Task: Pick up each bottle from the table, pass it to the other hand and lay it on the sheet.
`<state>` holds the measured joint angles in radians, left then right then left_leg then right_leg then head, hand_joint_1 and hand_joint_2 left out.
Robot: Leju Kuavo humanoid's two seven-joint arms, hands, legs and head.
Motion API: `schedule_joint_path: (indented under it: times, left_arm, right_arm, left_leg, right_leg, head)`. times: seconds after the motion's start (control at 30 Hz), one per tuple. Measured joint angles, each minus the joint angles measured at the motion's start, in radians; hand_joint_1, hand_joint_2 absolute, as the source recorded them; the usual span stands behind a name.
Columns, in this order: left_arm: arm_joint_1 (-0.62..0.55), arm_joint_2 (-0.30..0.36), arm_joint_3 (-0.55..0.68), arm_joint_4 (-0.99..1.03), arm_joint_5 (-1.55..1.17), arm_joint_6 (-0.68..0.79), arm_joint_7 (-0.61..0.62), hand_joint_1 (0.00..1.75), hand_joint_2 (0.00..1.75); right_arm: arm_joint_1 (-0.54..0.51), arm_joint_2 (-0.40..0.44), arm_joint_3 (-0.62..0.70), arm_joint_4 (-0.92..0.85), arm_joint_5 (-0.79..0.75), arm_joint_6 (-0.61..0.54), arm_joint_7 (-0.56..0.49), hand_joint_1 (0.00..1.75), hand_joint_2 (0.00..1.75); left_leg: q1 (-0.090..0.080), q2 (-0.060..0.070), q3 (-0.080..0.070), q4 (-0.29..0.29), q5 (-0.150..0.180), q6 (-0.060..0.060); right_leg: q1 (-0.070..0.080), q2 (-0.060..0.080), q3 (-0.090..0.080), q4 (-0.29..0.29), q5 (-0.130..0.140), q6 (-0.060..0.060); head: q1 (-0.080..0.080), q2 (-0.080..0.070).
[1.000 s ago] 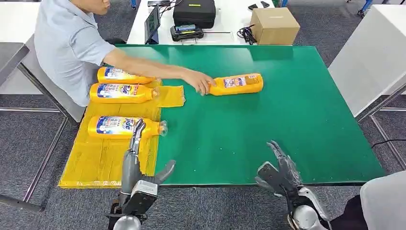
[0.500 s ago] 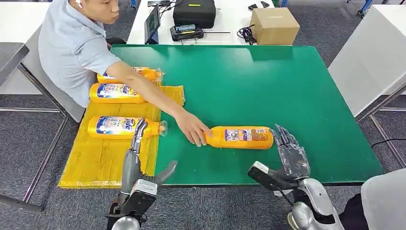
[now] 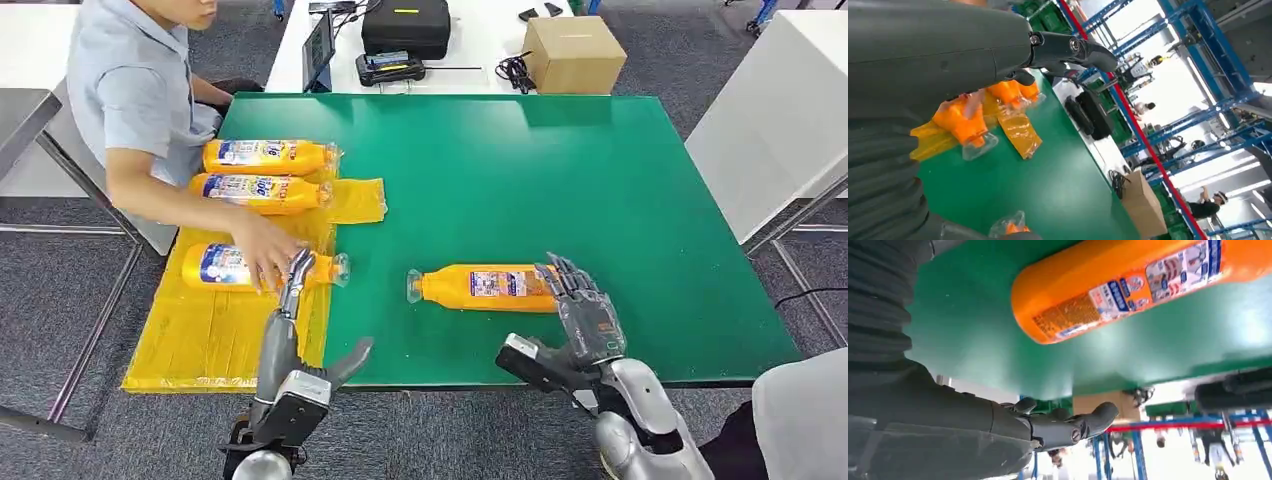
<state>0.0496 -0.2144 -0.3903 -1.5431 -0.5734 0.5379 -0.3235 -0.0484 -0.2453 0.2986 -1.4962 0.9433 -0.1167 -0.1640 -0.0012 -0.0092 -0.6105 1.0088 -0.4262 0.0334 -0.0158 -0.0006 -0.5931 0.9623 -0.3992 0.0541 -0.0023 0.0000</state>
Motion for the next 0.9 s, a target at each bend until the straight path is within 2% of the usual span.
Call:
schedule_joint_path:
  times: [0.3,0.53,0.9]
  left_arm:
    - [-0.051,0.0,-0.027,0.031,0.046,-0.028,-0.002,0.0,1.75]
    - [-0.098,0.0,-0.063,0.067,0.073,-0.039,-0.003,0.0,1.75]
    - [-0.138,0.002,-0.092,0.117,0.092,-0.068,0.01,0.0,1.75]
  right_arm:
    - [-0.212,-0.003,0.083,0.177,-0.066,0.073,0.012,0.0,1.75]
    - [-0.354,0.035,0.132,0.37,-0.11,0.103,0.019,0.0,1.75]
    - [-0.415,0.074,0.176,0.538,-0.198,0.135,-0.013,0.0,1.75]
  left_leg:
    - [0.0,0.0,0.0,0.0,0.002,0.0]
    - [0.0,0.0,0.0,0.0,0.002,0.0]
    - [0.0,-0.001,0.0,0.0,0.002,0.0]
  right_leg:
    - [0.0,0.0,0.0,0.0,0.001,0.0]
    - [0.0,0.0,0.0,0.001,0.001,0.0]
    - [0.0,0.0,0.0,0.001,0.001,0.001]
  head:
    - [0.0,0.0]
    - [0.0,0.0]
    - [0.0,0.0]
